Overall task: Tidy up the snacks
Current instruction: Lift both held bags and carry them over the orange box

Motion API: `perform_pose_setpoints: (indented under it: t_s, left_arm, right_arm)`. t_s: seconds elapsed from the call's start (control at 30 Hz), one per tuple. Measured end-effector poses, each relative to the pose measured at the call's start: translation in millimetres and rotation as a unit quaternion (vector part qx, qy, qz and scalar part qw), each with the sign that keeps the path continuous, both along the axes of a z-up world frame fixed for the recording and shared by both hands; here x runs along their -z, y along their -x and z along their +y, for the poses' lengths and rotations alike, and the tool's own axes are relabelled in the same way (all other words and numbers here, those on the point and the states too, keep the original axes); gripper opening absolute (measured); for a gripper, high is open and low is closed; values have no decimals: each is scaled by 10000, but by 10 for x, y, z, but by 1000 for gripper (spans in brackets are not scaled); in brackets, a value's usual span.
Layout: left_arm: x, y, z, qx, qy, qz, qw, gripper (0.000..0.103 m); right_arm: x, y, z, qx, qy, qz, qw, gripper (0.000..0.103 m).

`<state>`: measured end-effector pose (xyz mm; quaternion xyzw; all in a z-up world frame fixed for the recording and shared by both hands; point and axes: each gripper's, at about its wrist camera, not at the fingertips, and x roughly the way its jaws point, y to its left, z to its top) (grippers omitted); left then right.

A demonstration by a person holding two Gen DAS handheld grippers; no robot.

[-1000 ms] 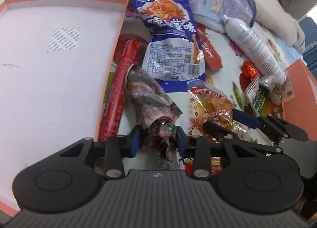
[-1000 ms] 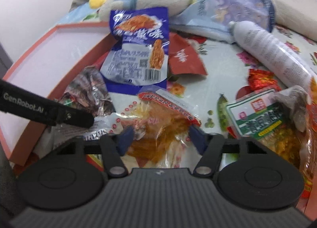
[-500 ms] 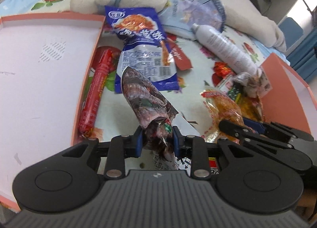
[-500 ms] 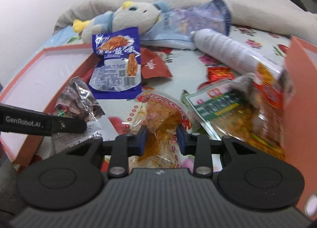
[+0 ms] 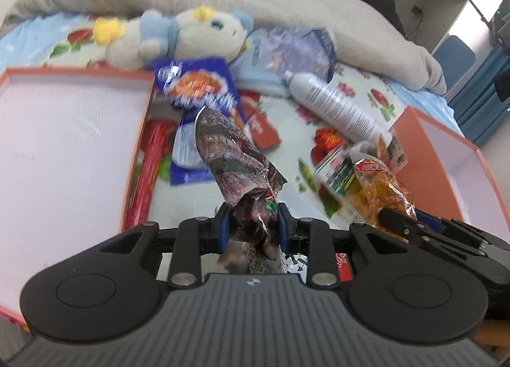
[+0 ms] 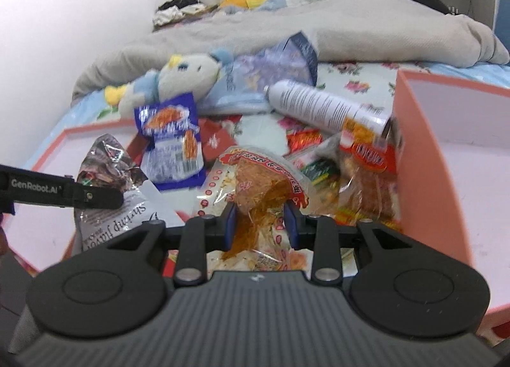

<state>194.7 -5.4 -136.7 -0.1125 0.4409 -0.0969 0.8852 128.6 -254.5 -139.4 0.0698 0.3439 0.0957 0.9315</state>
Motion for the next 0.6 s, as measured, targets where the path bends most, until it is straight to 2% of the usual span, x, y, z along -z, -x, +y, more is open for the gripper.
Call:
perform_pose_setpoints:
  t_s: [0.37, 0.6]
  left_arm:
    - [-724, -118, -192, 113, 154, -535, 9984, 33]
    - [-1057, -162, -362, 249, 80, -642, 9976, 33]
  right_arm:
    - [-729, -27, -204, 5, 112, -705, 9975, 34]
    - [-1008, -55, -406, 186, 164, -923, 9954, 34]
